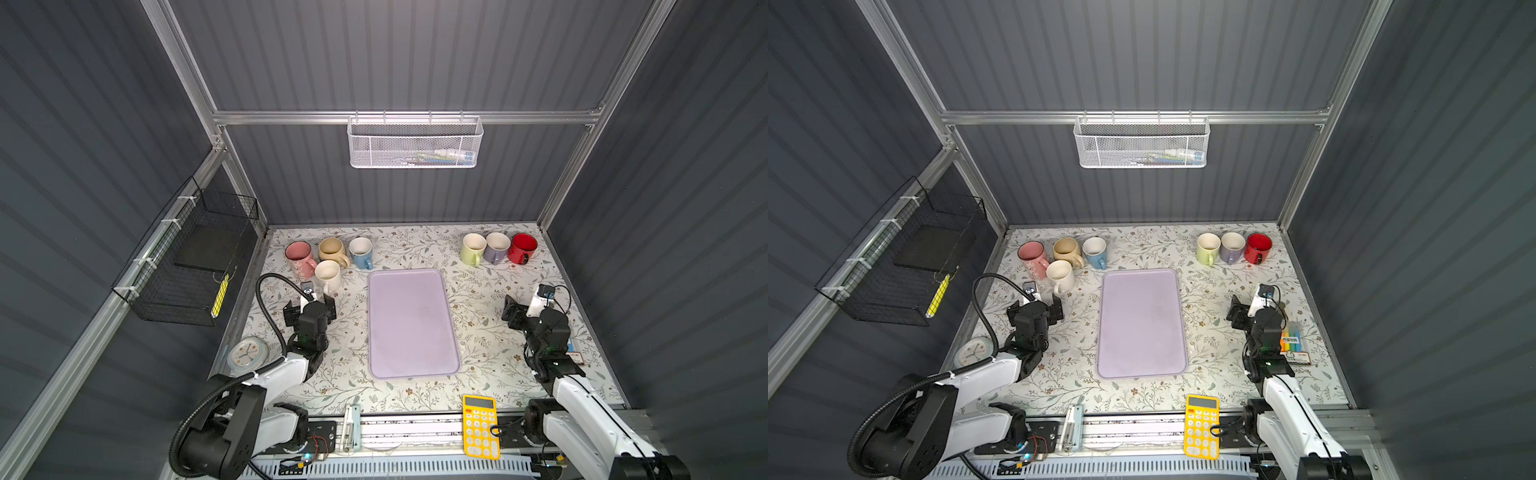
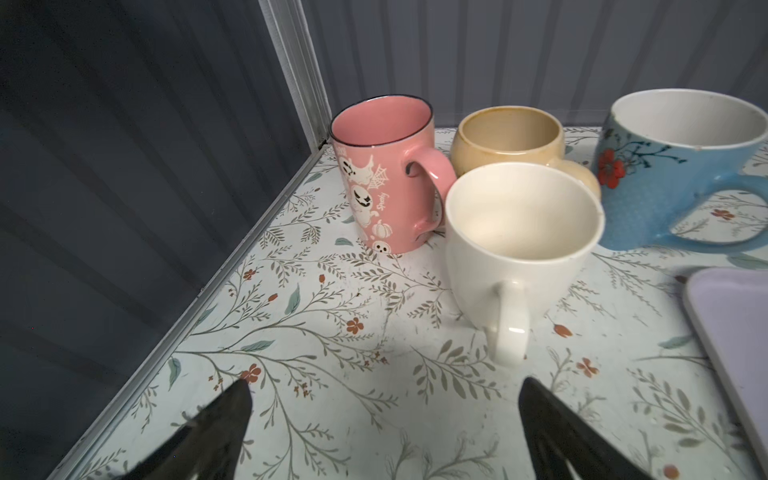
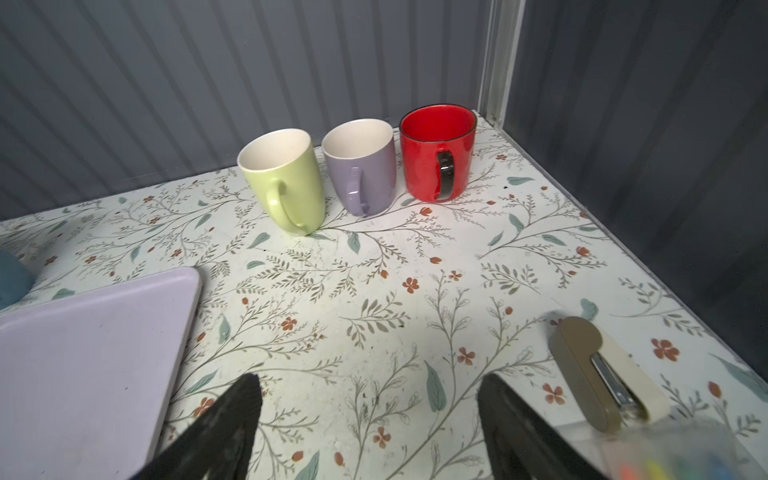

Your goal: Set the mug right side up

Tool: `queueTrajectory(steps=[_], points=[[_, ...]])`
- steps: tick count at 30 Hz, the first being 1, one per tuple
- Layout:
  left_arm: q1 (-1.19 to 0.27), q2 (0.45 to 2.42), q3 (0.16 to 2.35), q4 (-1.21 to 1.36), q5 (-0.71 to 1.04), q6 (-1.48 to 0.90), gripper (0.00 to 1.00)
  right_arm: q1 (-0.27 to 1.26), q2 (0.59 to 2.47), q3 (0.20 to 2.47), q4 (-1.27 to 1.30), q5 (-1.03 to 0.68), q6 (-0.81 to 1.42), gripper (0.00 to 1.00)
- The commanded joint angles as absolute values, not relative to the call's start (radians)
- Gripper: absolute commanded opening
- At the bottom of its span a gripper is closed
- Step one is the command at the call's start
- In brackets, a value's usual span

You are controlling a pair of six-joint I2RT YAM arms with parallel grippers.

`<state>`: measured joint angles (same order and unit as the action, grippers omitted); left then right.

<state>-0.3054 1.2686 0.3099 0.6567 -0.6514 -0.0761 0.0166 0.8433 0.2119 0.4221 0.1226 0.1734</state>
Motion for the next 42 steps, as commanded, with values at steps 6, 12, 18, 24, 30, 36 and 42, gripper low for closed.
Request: queueTrajectory(steps=[6, 12, 18, 24, 30, 36, 42], points=[[-0.220, 1.451, 0.316, 0.900, -0.554, -0.067, 1.00, 0.020, 1.040, 0.152, 0.813, 0.225, 0.148, 0.86], [-0.124, 1.527, 0.281, 1.076, -0.463, -0.029, 1.00, 0.015, 1.183, 0.189, 0.938, 0.203, 0.101, 0.87], [-0.088, 1.722, 0.306, 1.246, -0.351, -0.026, 1.00, -0.039, 1.308, 0.184, 1.110, 0.139, 0.074, 0.87], [-0.053, 1.705, 0.367, 1.101, -0.195, -0.011, 1.00, -0.074, 1.478, 0.205, 1.237, 0.039, 0.084, 0.88], [-0.046, 1.707, 0.427, 0.984, -0.093, 0.021, 1.00, -0.090, 1.457, 0.253, 1.111, -0.014, 0.084, 0.89], [-0.044, 1.715, 0.475, 0.899, -0.054, 0.034, 1.00, -0.094, 1.457, 0.301, 1.020, -0.030, 0.087, 0.91], [-0.044, 1.716, 0.474, 0.905, -0.061, 0.032, 1.00, -0.093, 1.458, 0.313, 0.999, -0.032, 0.084, 0.96]])
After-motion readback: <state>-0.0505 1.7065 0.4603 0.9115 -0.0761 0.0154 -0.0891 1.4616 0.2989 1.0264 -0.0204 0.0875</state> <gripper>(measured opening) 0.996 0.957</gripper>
